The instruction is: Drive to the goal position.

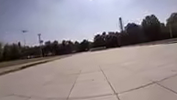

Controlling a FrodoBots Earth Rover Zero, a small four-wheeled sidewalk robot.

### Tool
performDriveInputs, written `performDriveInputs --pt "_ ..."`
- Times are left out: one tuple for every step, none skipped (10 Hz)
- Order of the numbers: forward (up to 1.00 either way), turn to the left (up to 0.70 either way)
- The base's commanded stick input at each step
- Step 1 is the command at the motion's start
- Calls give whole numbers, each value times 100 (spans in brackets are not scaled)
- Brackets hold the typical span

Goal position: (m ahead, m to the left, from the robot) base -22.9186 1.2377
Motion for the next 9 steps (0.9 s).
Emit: performDriveInputs --pt "-100 -29" --pt "-100 -29" --pt "-100 -25" --pt "-100 -6" --pt "-100 -1" --pt "-100 -1" --pt "-100 -1" --pt "-100 -1" --pt "-100 -1"
